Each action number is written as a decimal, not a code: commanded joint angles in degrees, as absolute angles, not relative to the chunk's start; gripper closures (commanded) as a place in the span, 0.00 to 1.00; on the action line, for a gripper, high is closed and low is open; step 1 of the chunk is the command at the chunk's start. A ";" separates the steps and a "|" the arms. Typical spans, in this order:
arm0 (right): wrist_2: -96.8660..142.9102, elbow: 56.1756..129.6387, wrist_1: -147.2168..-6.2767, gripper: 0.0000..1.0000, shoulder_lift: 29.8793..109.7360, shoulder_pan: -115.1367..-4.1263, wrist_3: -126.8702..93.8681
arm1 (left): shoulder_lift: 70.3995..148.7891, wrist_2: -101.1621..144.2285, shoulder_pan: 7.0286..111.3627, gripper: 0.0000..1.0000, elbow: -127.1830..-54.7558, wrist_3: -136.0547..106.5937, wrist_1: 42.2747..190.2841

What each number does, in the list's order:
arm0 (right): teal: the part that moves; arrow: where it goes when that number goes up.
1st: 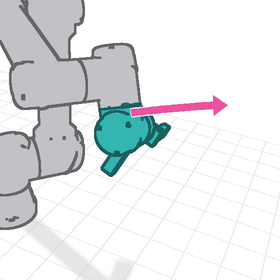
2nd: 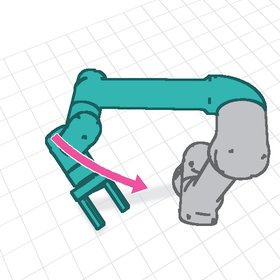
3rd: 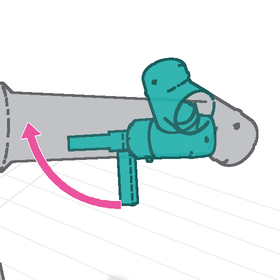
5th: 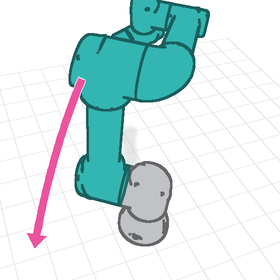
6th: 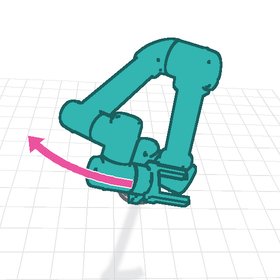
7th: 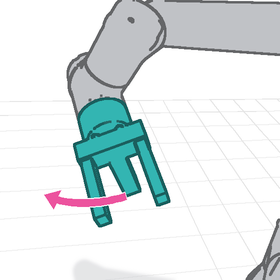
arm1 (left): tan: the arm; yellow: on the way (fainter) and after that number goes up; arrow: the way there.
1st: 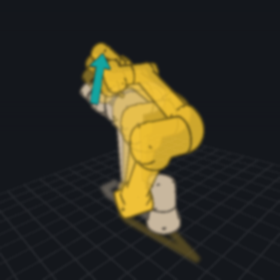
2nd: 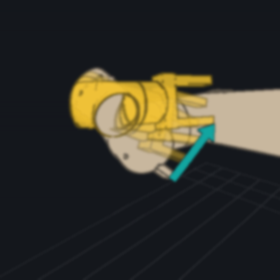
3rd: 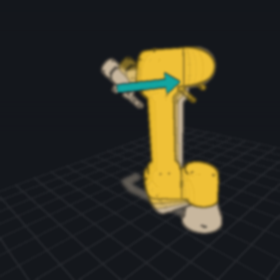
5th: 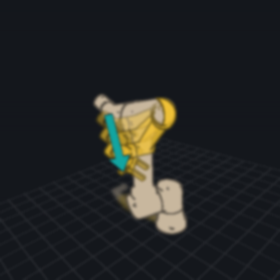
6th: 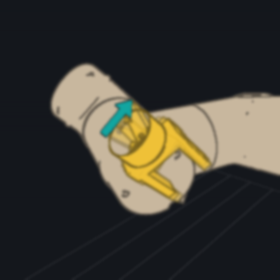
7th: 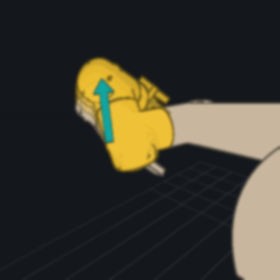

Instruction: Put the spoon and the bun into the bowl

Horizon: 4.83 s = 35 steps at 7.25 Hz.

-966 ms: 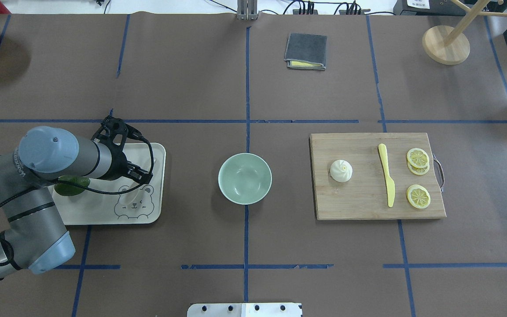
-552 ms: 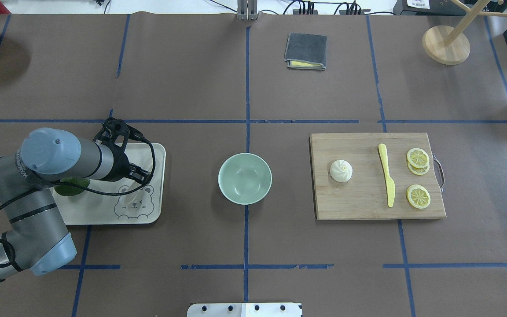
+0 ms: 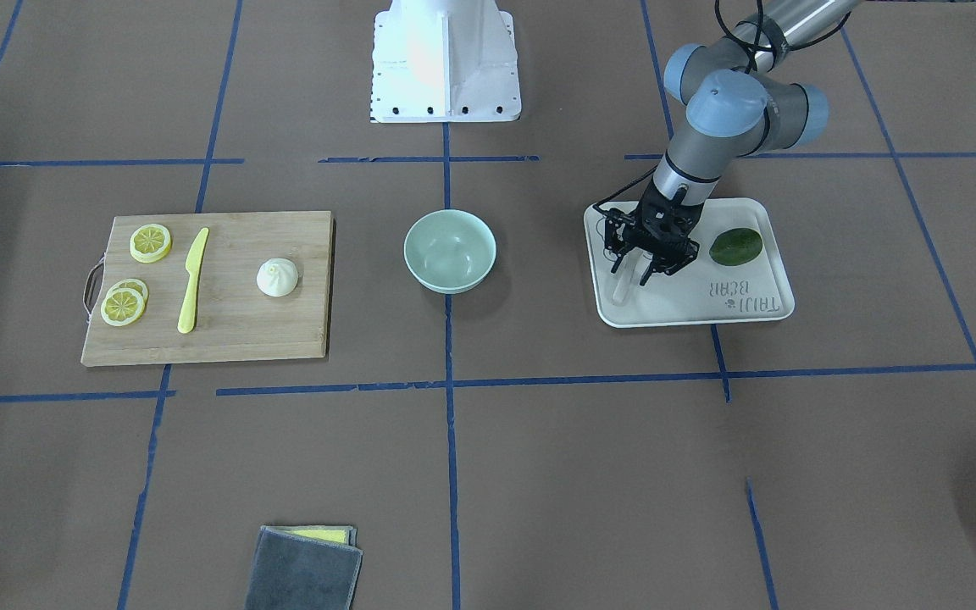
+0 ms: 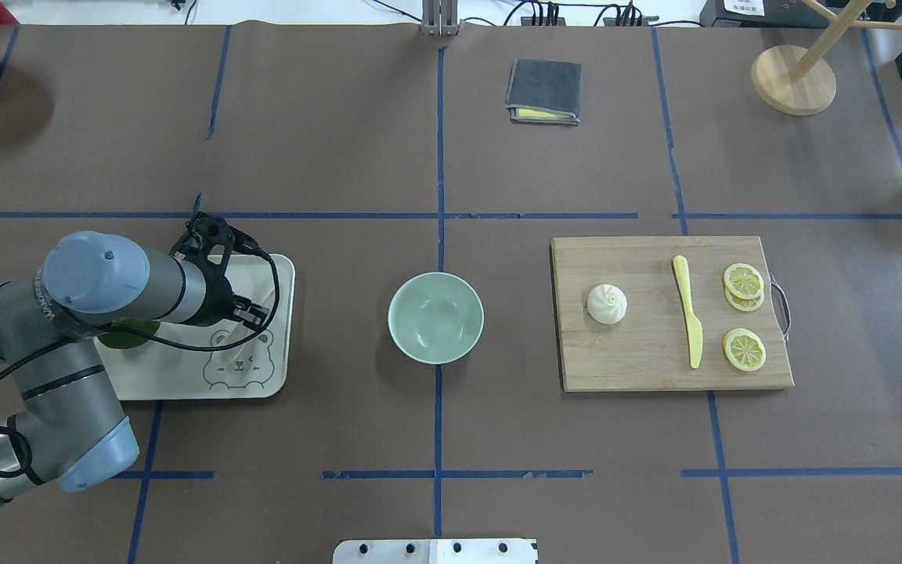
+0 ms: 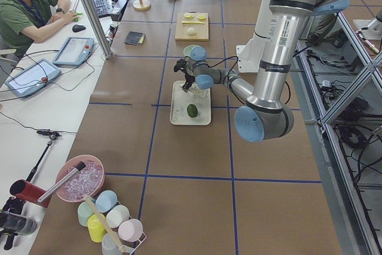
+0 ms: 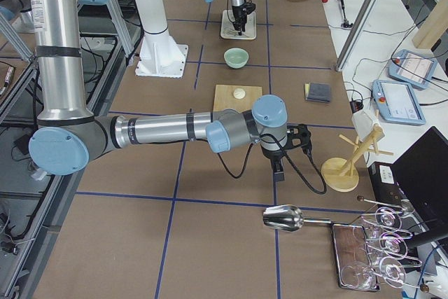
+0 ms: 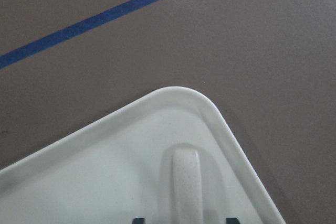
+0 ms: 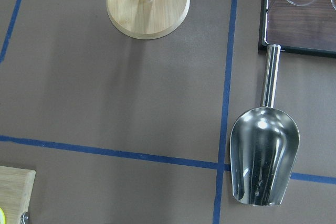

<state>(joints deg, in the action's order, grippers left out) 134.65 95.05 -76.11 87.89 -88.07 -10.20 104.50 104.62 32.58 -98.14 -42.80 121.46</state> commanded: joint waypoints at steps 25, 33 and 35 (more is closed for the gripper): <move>135.70 97.55 -71.75 0.00 87.54 -84.48 -10.28 | 115.34 102.35 46.69 0.00 -105.64 -29.46 99.93; 138.35 107.38 -68.88 0.00 81.67 -65.18 -36.06 | 90.47 135.61 89.36 0.00 -95.36 4.98 96.77; 126.47 111.96 -76.09 0.00 79.64 -54.56 -38.05 | 87.19 135.62 90.35 0.00 -95.37 4.57 97.47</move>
<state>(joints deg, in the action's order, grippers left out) 134.13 109.53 -72.30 80.96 -61.48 -36.11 88.90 135.61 89.59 -95.73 4.22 97.05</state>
